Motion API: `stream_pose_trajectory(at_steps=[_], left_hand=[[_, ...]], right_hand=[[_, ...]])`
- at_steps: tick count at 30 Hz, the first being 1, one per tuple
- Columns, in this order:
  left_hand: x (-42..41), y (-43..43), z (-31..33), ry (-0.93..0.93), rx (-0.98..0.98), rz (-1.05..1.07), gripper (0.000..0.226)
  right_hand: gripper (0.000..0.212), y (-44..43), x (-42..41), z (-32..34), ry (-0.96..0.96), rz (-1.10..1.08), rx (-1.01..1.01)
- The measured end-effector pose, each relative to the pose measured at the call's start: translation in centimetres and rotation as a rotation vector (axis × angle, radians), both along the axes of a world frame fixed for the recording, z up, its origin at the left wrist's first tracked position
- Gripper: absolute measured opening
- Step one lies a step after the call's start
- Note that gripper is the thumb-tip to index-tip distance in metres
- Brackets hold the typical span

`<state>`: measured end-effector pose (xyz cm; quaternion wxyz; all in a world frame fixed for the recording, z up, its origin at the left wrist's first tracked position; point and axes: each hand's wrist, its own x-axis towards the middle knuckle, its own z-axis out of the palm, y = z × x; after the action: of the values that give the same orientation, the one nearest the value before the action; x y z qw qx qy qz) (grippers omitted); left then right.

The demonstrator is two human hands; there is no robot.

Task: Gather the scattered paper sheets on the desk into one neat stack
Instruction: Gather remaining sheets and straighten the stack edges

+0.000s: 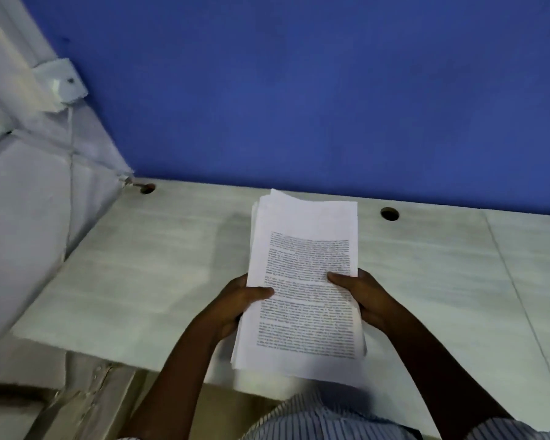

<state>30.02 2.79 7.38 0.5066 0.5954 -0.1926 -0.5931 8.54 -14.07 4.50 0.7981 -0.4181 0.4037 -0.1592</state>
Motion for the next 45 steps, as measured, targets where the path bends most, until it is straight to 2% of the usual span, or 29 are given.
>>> stream_pose_trajectory(at_steps=[4, 8, 9, 14, 17, 19, 20, 22, 23, 27, 30, 33, 39, 45], left_hand=[[-4.9, -5.4, 1.2, -0.016, 0.022, -0.072, 0.037], [-8.7, -9.5, 2.6, 0.119, 0.005, -0.143, 0.041], [-9.9, -10.8, 3.1, 0.105, -0.008, -0.165, 0.041], [-17.4, -16.2, 6.0, -0.212, -0.128, -0.118, 0.035], [-21.5, -18.8, 7.7, -0.189, -0.213, -0.001, 0.029], [-23.9, -20.1, 8.6, -0.177, -0.268, 0.100, 0.031], [-25.2, -20.7, 9.0, -0.189, -0.285, 0.143, 0.032], [-27.6, -21.4, 9.5, -0.175, -0.319, 0.206, 0.037], [-28.8, -21.5, 9.5, -0.148, -0.346, 0.216, 0.041], [-32.5, -21.4, 9.5, -0.014, -0.445, 0.159, 0.055], [-33.2, -21.9, 9.8, -0.102, -0.427, 0.212, 0.046], [-33.8, -22.6, 10.5, -0.130, -0.371, 0.314, 0.034], [-36.1, -22.9, 12.7, -0.030, -0.442, 0.301, 0.030], [-36.9, -24.0, 15.9, -0.173, -0.454, 0.169, 0.018]], right_hand=[[0.040, -1.4, -5.2, 0.9, 0.082, -0.133, -0.159], [0.042, -3.7, -10.8, 3.0, 0.014, -0.237, -0.185], [0.042, -4.5, -12.5, 3.7, -0.007, -0.247, -0.191], [0.040, -7.6, -19.9, 6.6, -0.069, -0.284, -0.202], [0.039, -8.3, -24.7, 6.3, -0.213, -0.305, -0.043], [0.052, -7.7, -27.5, 5.1, -0.344, -0.405, 0.136], [0.065, -7.3, -28.6, 4.2, -0.420, -0.467, 0.219], [0.090, -6.5, -29.6, 2.9, -0.554, -0.521, 0.296], [0.095, -6.3, -29.7, 2.6, -0.608, -0.534, 0.297], [0.080, -7.6, -30.0, 4.0, -0.771, -0.652, 0.288], [0.062, -8.6, -31.3, 4.8, -0.695, -0.733, 0.186], [0.044, -9.0, -31.8, 5.3, -0.691, -0.686, 0.158], [0.032, -8.0, -31.5, 6.1, -0.847, -0.749, 0.280], [0.038, -8.2, -32.2, 6.2, -0.778, -0.734, 0.240]])
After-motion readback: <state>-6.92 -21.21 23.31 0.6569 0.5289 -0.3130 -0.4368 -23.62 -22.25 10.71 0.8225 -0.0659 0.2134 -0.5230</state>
